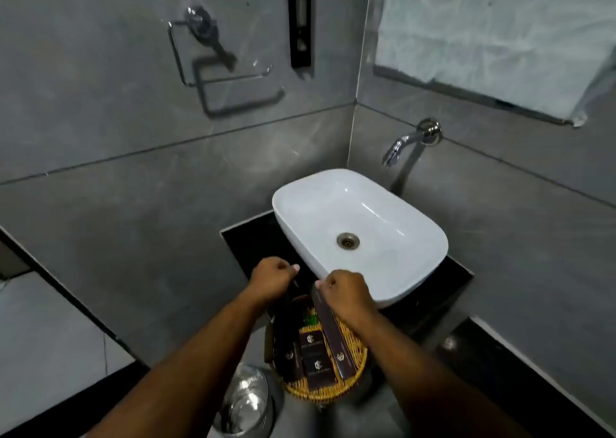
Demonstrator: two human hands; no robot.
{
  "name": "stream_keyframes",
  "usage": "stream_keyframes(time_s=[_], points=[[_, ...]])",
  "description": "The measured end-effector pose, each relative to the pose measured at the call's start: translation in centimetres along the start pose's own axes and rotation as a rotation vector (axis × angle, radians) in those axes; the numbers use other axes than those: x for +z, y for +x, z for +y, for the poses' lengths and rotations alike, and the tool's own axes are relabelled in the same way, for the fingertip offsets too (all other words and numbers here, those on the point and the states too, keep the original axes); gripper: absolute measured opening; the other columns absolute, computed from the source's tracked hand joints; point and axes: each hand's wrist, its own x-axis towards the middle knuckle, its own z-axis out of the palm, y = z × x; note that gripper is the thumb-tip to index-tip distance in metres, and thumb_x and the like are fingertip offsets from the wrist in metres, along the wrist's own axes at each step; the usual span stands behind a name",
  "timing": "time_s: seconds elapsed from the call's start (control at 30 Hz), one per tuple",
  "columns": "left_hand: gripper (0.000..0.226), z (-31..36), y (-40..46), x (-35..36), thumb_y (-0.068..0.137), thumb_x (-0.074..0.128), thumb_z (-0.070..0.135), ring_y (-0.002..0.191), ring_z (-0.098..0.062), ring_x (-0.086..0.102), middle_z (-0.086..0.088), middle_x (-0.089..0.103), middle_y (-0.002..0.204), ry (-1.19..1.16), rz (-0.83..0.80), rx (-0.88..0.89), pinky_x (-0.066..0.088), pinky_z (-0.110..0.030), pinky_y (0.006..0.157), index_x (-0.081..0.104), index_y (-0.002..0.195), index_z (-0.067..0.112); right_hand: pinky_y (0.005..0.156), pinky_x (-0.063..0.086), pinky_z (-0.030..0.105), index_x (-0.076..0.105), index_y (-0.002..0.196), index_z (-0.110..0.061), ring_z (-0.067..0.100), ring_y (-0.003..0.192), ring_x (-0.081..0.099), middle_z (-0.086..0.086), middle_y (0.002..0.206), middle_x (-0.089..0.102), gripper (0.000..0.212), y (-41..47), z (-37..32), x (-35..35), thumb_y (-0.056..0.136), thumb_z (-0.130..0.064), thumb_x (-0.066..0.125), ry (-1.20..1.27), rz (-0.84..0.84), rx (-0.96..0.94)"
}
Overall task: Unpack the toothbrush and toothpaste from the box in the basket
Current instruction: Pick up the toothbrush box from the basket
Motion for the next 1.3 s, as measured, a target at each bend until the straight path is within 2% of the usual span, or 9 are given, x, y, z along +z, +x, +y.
stream_keyframes(time_s=[0.13, 0.23, 0.33, 0.53, 0.63, 0.73, 0.97, 1.1, 1.3], points=[[0.021, -2.7, 0.0, 3.3, 0.088, 0.064, 0.023, 0.074, -0.025, 0.059, -0.010, 0.066, 0.075, 0.008, -0.084, -0.117, 0.047, -0.032, 0.070, 0.072, 0.079, 0.006, 0.069, 0.045, 0.031, 0.064, 0.081, -0.009, 0.032, 0.086, 0.064, 0.012, 0.083, 0.069, 0.022, -1.4, 2.5, 2.8, 0.085, -0.031, 0.062, -0.036, -0.158, 0.061], [0.016, -3.3, 0.8, 4.6, 0.088, 0.062, 0.019, 0.085, -0.028, 0.064, -0.013, 0.070, 0.088, -0.014, -0.088, -0.166, 0.051, -0.034, 0.079, 0.072, 0.088, 0.007, 0.081, 0.050, 0.034, 0.065, 0.102, -0.007, 0.033, 0.097, 0.063, 0.015, 0.102, 0.070, 0.026, -1.2, 4.1, 4.2, 0.086, -0.028, 0.063, -0.059, -0.194, 0.094], [0.013, -3.4, 1.7, 5.6, 0.089, 0.062, 0.016, 0.085, -0.027, 0.066, -0.011, 0.070, 0.089, -0.043, -0.082, -0.208, 0.054, -0.036, 0.080, 0.072, 0.093, 0.009, 0.078, 0.054, 0.037, 0.065, 0.099, -0.009, 0.034, 0.095, 0.064, 0.014, 0.100, 0.071, 0.025, -0.6, 4.8, 5.4, 0.085, -0.029, 0.062, -0.133, -0.214, 0.104], [0.020, -3.3, 2.8, 6.5, 0.087, 0.065, 0.017, 0.094, -0.033, 0.070, -0.011, 0.071, 0.085, -0.146, -0.021, -0.274, 0.057, -0.049, 0.090, 0.063, 0.068, 0.024, 0.069, 0.057, 0.037, 0.062, 0.091, -0.011, 0.033, 0.084, 0.066, 0.011, 0.091, 0.070, 0.024, -0.1, 4.6, 6.3, 0.076, -0.028, 0.067, -0.158, -0.186, 0.077], [0.007, -2.8, 2.9, 5.9, 0.084, 0.069, 0.025, 0.095, -0.031, 0.071, -0.012, 0.074, 0.094, -0.222, 0.032, -0.256, 0.057, -0.049, 0.091, 0.070, 0.080, 0.020, 0.069, 0.057, 0.038, 0.060, 0.092, -0.010, 0.030, 0.079, 0.066, 0.010, 0.088, 0.069, 0.031, 0.0, 4.2, 5.6, 0.070, -0.030, 0.068, -0.088, -0.099, 0.040], [0.023, -1.5, 3.1, 4.6, 0.084, 0.071, 0.026, 0.100, -0.034, 0.070, -0.018, 0.074, 0.103, -0.317, 0.056, -0.225, 0.056, -0.050, 0.093, 0.074, 0.098, 0.007, 0.069, 0.058, 0.042, 0.056, 0.093, -0.015, 0.025, 0.077, 0.064, 0.006, 0.088, 0.067, 0.032, -0.1, 3.0, 4.8, 0.070, -0.035, 0.065, -0.007, -0.059, 0.025], [0.018, 1.2, 2.9, 1.6, 0.083, 0.072, 0.023, 0.073, -0.023, 0.070, -0.012, 0.073, 0.076, -0.424, 0.039, -0.142, 0.062, -0.050, 0.080, 0.070, 0.072, 0.009, 0.066, 0.056, 0.028, 0.056, 0.105, -0.021, 0.014, 0.083, 0.063, -0.001, 0.098, 0.066, 0.036, -0.9, 0.9, 3.7, 0.077, -0.040, 0.068, 0.182, 0.014, -0.018], [0.031, 1.9, 2.9, 0.6, 0.083, 0.071, 0.023, 0.065, -0.019, 0.068, -0.003, 0.066, 0.060, -0.447, 0.032, -0.130, 0.063, -0.047, 0.075, 0.057, 0.056, 0.017, 0.074, 0.059, 0.036, 0.056, 0.109, -0.020, 0.015, 0.089, 0.063, 0.001, 0.102, 0.066, 0.039, -1.2, 0.5, 3.3, 0.077, -0.039, 0.069, 0.189, 0.049, -0.057], [0.036, 2.6, 2.8, -0.1, 0.084, 0.070, 0.029, 0.057, -0.016, 0.064, 0.002, 0.060, 0.053, -0.425, 0.051, -0.094, 0.062, -0.038, 0.066, 0.053, 0.054, 0.018, 0.068, 0.054, 0.019, 0.052, 0.114, -0.020, 0.006, 0.087, 0.057, -0.001, 0.106, 0.063, 0.044, -1.5, 0.4, 3.4, 0.079, -0.040, 0.069, 0.214, 0.091, -0.086]])
